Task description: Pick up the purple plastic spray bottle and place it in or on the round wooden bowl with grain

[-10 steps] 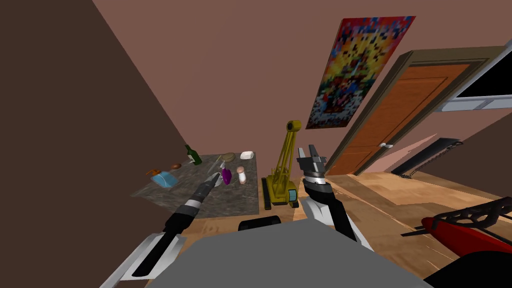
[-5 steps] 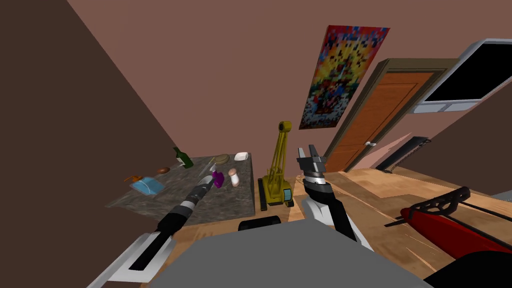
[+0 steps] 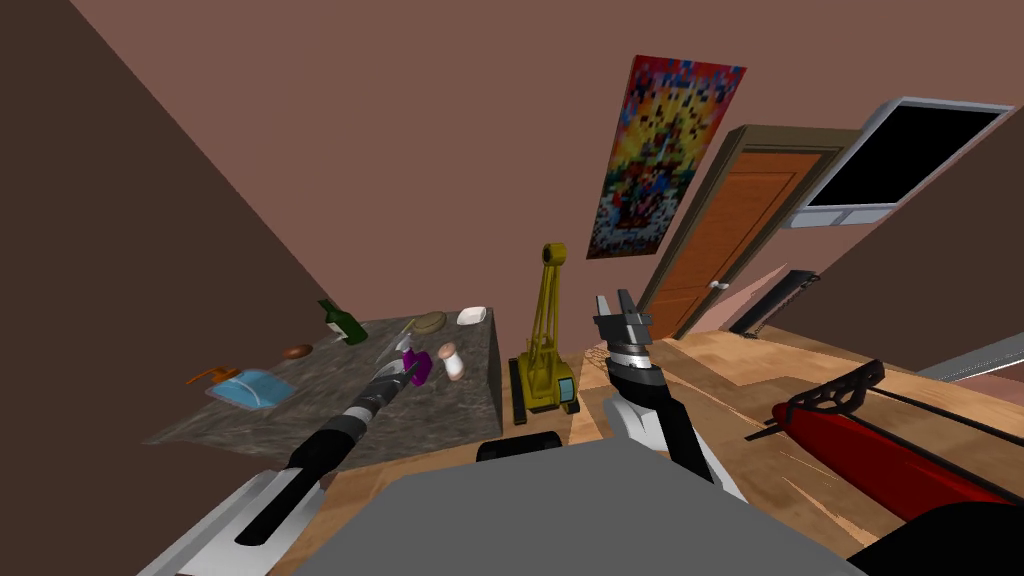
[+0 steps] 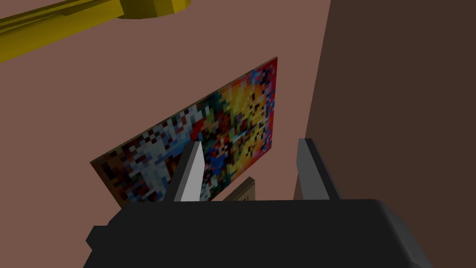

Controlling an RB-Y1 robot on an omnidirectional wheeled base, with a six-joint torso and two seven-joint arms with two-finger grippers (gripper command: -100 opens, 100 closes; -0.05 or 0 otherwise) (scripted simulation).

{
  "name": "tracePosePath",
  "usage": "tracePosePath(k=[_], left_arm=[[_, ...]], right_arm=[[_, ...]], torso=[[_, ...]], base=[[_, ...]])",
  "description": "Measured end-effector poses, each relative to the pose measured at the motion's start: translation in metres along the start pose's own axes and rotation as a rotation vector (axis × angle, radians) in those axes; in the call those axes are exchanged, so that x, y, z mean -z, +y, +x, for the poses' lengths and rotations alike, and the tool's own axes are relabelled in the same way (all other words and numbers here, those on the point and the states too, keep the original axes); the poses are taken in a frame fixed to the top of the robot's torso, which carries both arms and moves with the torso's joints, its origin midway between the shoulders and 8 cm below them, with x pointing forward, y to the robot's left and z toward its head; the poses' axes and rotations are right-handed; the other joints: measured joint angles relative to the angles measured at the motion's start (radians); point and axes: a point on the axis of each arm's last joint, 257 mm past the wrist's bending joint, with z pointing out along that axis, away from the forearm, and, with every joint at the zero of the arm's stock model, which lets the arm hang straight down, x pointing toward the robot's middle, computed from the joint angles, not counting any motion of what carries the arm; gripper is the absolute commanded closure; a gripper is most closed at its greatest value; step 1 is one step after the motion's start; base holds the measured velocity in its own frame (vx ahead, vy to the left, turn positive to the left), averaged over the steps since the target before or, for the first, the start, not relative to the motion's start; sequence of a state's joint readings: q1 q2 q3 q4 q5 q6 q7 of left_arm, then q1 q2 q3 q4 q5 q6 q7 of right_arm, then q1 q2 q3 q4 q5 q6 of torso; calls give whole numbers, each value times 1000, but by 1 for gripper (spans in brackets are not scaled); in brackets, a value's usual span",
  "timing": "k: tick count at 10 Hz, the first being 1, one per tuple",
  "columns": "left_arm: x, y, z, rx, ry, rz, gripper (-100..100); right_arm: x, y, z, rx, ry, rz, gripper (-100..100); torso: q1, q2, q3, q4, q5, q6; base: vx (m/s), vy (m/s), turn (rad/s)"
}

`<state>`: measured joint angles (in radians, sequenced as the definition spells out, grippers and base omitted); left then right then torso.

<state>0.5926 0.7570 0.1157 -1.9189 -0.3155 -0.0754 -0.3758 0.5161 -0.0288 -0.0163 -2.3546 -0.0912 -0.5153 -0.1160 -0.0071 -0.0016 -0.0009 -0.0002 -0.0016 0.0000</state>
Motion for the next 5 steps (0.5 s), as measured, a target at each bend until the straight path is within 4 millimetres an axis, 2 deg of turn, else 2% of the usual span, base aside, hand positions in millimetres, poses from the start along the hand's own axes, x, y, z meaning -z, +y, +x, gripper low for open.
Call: tracePosePath(k=[2, 3, 4, 5], left_arm=[[4, 25, 7, -64, 34, -42, -100], [4, 27, 7, -68, 36, -44, 0], [4, 26, 7, -67, 36, -44, -100], [4, 26, 7, -68, 36, -44, 100]], right_arm=[[0, 0, 0, 0, 0, 0, 0], [0, 0, 0, 0, 0, 0, 0], [0, 0, 0, 0, 0, 0, 0], [0, 0, 0, 0, 0, 0, 0]], torso=[[2, 0, 0, 0, 0, 0], [4, 1, 1, 0, 1, 0], [6, 2, 1, 0, 1, 0], [7, 2, 1, 0, 2, 0]], base=[[16, -51, -22], [2, -6, 2], [0, 0, 0], [0, 0, 0]])
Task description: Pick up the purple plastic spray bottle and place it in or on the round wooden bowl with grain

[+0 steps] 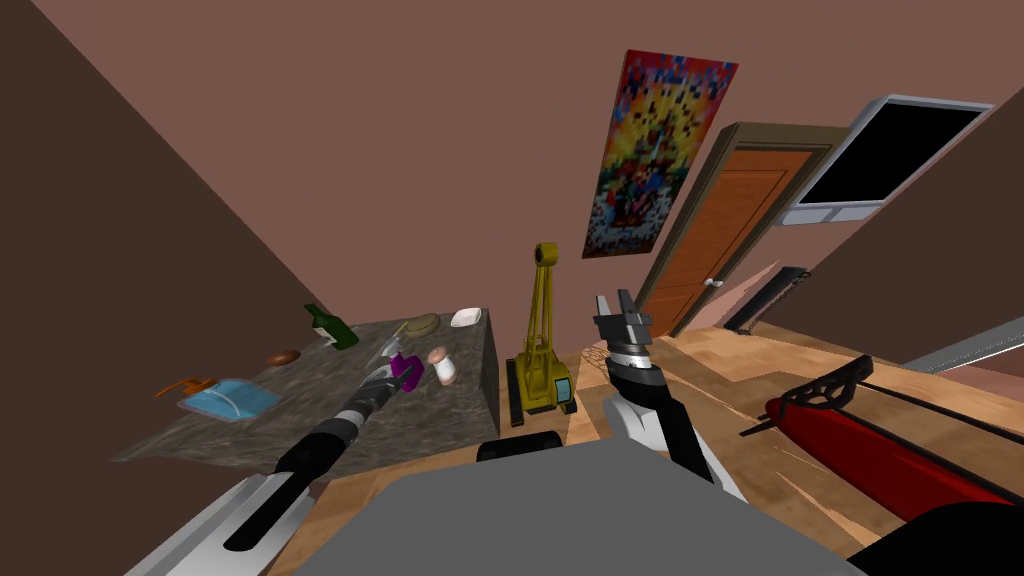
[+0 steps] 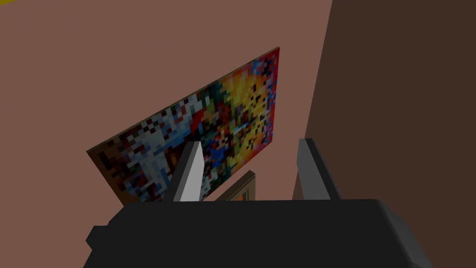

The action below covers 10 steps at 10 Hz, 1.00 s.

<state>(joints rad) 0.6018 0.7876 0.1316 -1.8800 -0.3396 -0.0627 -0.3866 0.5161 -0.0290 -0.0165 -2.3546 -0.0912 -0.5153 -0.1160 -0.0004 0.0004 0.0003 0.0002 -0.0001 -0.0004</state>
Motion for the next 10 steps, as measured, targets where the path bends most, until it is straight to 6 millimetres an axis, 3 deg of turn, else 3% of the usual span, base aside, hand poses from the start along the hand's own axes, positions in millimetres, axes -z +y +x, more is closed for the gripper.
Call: tracePosePath(k=[4, 5, 6, 7, 8, 10], left_arm=[[0, 0, 0, -1, 0, -1, 100], [0, 0, 0, -1, 0, -1, 0], [0, 0, 0, -1, 0, -1, 100], [0, 0, 0, -1, 0, -1, 0], [0, 0, 0, -1, 0, -1, 100], [-3, 9, -7, 19, -4, -16, 100]], right_arm=[[0, 0, 0, 0, 0, 0, 0], [0, 0, 0, 0, 0, 0, 0], [0, 0, 0, 0, 0, 0, 0], [0, 0, 0, 0, 0, 0, 0], [0, 0, 0, 0, 0, 0, 0], [0, 0, 0, 0, 0, 0, 0]], torso=[[0, 0, 0, 0, 0, 0], [0, 0, 0, 0, 0, 0], [0, 0, 0, 0, 0, 0], [0, 0, 0, 0, 0, 0], [0, 0, 0, 0, 0, 0], [1, 13, 6, 1, 3, 0]], base=[[0, 0, 0], [0, 0, 0], [0, 0, 0], [0, 0, 0], [-130, 31, -184], [-220, 15, -134]])
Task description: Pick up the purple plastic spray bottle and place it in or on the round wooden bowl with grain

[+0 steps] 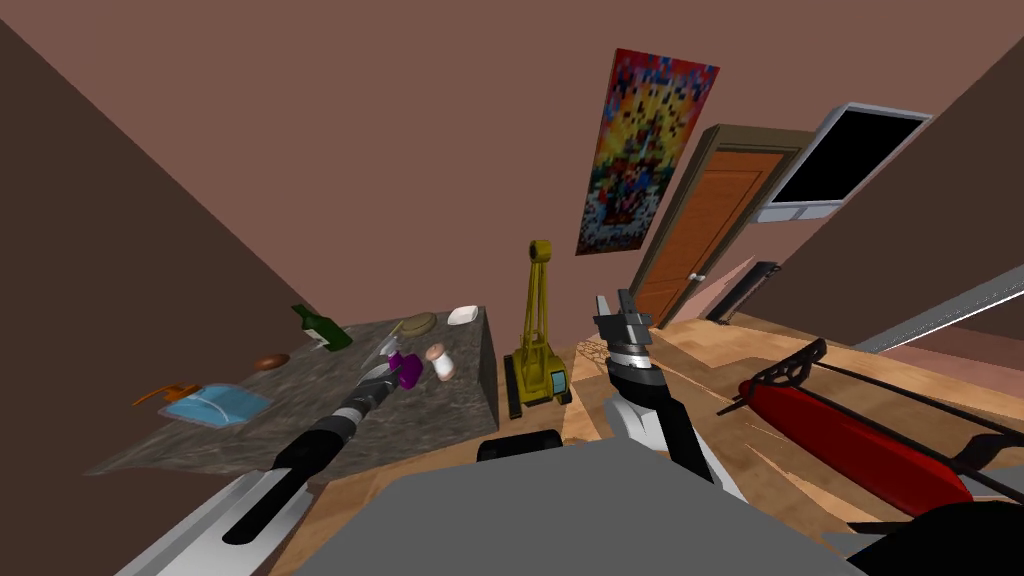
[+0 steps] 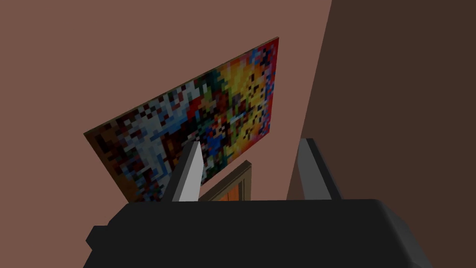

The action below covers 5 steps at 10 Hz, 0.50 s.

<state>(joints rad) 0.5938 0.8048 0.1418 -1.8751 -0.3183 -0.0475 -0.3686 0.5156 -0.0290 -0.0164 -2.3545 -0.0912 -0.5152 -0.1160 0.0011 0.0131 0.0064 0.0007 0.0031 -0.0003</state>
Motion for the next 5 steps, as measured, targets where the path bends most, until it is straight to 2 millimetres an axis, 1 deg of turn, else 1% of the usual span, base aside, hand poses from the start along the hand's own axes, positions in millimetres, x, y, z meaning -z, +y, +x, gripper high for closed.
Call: tracePosePath(k=[2, 3, 5], left_arm=[[0, 7, -2, 23, 5, -12, 100], [0, 10, -3, 34, 7, -19, 100], [-1, 18, -8, 58, 7, -34, 100]], right_arm=[[0, 0, 0, 0, 0, 0, 0], [0, 0, 0, 0, 0, 0, 0], [0, 0, 0, 0, 0, 0, 0]], torso=[[3, 2, 1, 0, 1, -2], [5, 2, 1, 0, 2, -2], [3, 3, 2, 0, 2, -2]], base=[[-190, 47, -88], [-189, 22, -102], [-226, 13, -92]])
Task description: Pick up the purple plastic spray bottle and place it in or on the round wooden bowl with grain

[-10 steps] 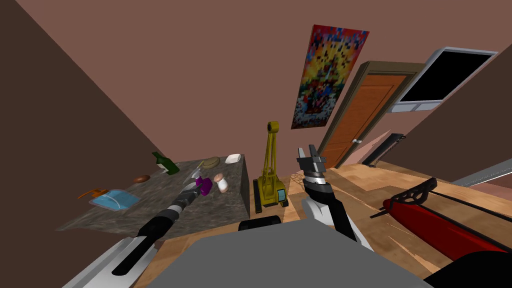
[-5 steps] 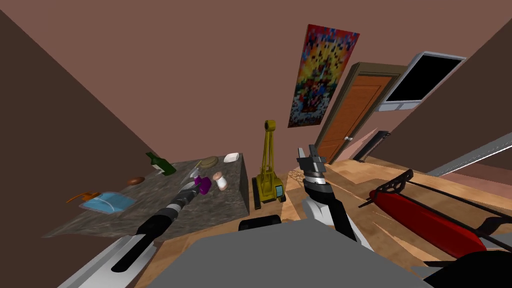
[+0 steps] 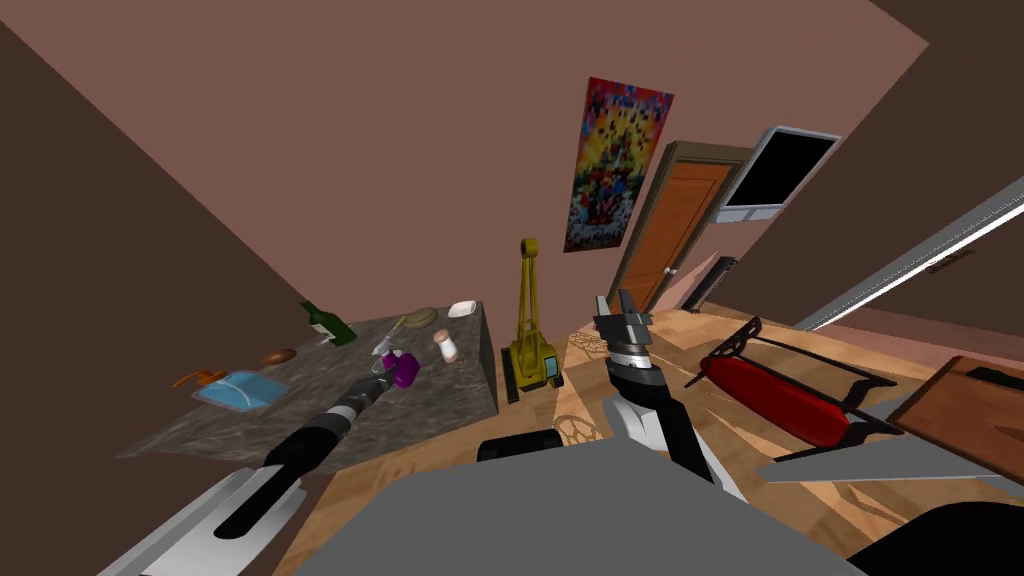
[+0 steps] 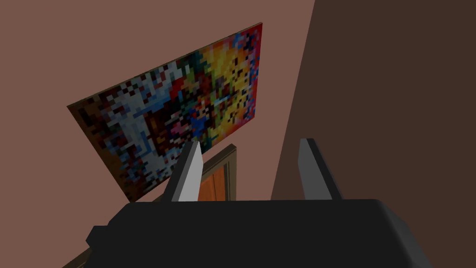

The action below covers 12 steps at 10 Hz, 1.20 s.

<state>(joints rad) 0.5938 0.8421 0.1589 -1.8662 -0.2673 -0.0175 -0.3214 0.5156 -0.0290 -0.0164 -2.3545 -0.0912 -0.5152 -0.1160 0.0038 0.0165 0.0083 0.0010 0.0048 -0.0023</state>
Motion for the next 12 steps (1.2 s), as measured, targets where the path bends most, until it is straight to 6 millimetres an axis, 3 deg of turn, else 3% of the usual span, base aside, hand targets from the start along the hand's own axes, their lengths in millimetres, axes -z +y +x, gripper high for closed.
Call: tracePosePath(k=[5, 8, 12], left_arm=[[-4, 24, -12, 67, 2, -48, 100], [-6, 54, -26, 111, 5, -111, 100], [-7, 102, -40, 133, 9, -215, 100]], right_arm=[[0, 0, 0, 0, 0, 0, 0], [0, 0, 0, 0, 0, 0, 0], [0, 0, 0, 1, 0, 0, 0]], torso=[[2, -2, -1, 0, 0, 0], [5, -1, 0, 1, 0, 1], [10, -17, -9, -3, 1, 2]], base=[[-195, 38, -147], [-200, 58, -288], [-17, 101, -253]])
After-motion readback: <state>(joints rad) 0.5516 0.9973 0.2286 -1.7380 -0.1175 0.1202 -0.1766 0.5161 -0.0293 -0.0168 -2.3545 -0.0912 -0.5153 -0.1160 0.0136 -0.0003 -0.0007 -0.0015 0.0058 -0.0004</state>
